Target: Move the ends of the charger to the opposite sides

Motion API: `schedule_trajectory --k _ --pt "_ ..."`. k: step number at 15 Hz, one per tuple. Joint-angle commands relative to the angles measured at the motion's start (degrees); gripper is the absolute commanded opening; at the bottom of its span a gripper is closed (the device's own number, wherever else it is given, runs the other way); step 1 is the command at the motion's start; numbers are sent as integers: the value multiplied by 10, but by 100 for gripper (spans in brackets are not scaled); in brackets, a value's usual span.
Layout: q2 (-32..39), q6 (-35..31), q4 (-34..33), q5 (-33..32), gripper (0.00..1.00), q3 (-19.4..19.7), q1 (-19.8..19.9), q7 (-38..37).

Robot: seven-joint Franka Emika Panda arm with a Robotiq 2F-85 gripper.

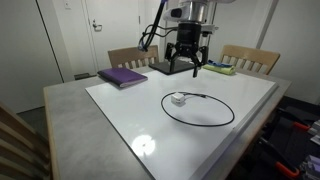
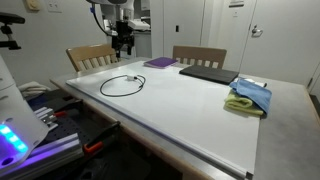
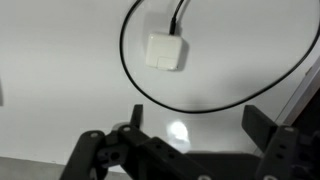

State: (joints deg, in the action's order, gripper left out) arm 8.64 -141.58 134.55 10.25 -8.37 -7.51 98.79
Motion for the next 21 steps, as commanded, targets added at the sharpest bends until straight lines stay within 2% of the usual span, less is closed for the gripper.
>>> schedule_trajectory --k 1,11,16,21 --pt "8 -46 32 -20 100 -5 12 -2" --pt "28 -145 66 -33 100 -9 19 -27" --pt "41 -167 74 -116 100 4 14 -102" --pt "70 -193 63 -135 100 -5 20 -146"
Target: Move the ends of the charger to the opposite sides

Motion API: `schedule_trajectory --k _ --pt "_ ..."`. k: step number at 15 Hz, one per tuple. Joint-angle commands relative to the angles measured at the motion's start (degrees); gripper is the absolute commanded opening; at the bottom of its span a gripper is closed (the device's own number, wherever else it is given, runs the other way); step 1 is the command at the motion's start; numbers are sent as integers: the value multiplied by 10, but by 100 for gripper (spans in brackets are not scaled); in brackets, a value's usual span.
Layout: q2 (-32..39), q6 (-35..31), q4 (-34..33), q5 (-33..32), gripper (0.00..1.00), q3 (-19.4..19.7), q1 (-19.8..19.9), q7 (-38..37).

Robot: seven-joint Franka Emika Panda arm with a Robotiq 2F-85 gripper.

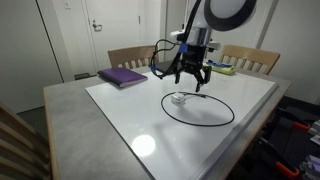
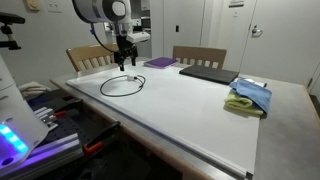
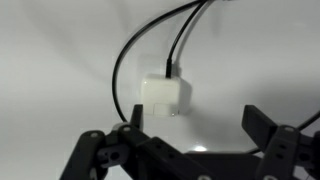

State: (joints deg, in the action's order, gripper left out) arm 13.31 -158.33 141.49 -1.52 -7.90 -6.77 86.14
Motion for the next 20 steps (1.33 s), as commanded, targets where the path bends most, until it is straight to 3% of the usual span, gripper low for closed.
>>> schedule_trajectory --k 1,8,20 --pt "29 -28 -8 -20 100 -11 13 -25" --pt "71 -32 -32 -27 100 -21 17 -46" --pt "120 -26 -84 -104 100 -10 13 -131"
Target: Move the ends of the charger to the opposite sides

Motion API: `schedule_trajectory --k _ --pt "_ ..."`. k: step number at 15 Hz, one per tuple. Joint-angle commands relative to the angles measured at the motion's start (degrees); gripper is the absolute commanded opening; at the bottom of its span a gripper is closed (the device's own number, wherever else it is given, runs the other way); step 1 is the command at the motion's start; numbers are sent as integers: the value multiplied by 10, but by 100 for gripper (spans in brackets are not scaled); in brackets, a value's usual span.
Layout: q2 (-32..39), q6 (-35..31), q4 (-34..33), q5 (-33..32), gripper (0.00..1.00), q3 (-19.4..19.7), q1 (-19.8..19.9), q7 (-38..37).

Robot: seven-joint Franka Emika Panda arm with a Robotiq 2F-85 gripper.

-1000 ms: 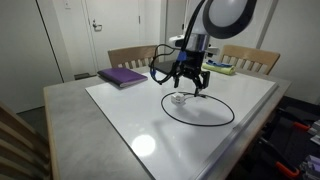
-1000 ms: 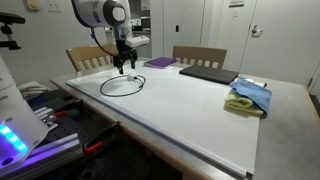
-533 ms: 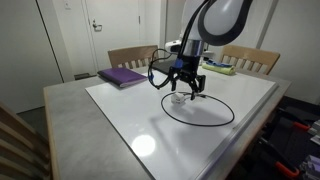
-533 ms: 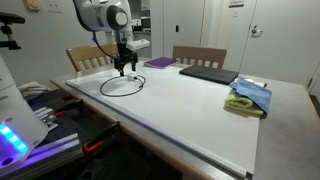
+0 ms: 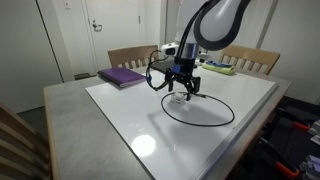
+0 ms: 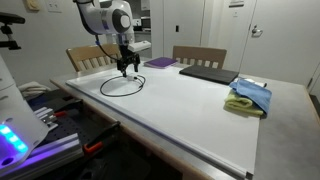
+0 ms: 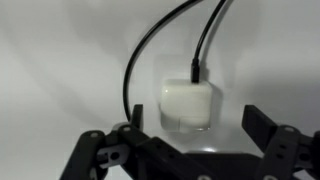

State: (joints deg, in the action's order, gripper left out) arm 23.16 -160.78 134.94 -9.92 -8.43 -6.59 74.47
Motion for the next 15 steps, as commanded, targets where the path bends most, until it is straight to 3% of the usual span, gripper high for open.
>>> schedule_trajectory --k 1,10,12,15 --pt "24 -1 -20 -21 100 -6 13 -15" --pt "31 -3 -20 -19 100 -12 28 -17" --pt "31 -5 -19 -19 74 -12 29 -17" --pt "28 -8 -15 -20 52 -12 31 -17"
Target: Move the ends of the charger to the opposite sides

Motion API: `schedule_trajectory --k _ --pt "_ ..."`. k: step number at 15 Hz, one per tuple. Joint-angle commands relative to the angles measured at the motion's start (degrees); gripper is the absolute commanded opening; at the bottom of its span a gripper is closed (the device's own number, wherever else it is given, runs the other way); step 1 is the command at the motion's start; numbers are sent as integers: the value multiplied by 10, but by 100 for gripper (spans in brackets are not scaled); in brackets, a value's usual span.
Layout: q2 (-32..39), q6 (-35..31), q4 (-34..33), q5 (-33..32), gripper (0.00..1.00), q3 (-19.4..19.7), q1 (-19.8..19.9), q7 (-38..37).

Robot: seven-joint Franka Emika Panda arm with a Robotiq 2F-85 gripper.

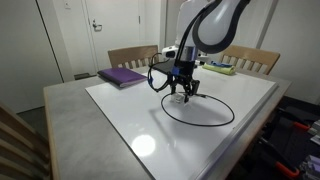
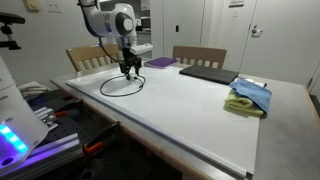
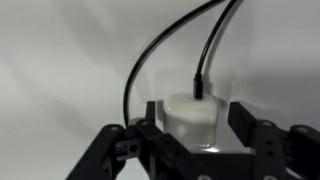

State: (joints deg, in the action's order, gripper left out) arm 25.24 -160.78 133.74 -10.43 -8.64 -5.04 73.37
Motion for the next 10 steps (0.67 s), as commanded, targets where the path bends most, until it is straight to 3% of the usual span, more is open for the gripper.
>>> schedule_trajectory --k 1,4,10 --pt "6 -8 -3 -16 45 -9 15 -6" --pt "0 -4 -1 -26 26 -5 11 -6" --pt "-23 -4 6 -40 26 -2 18 -4"
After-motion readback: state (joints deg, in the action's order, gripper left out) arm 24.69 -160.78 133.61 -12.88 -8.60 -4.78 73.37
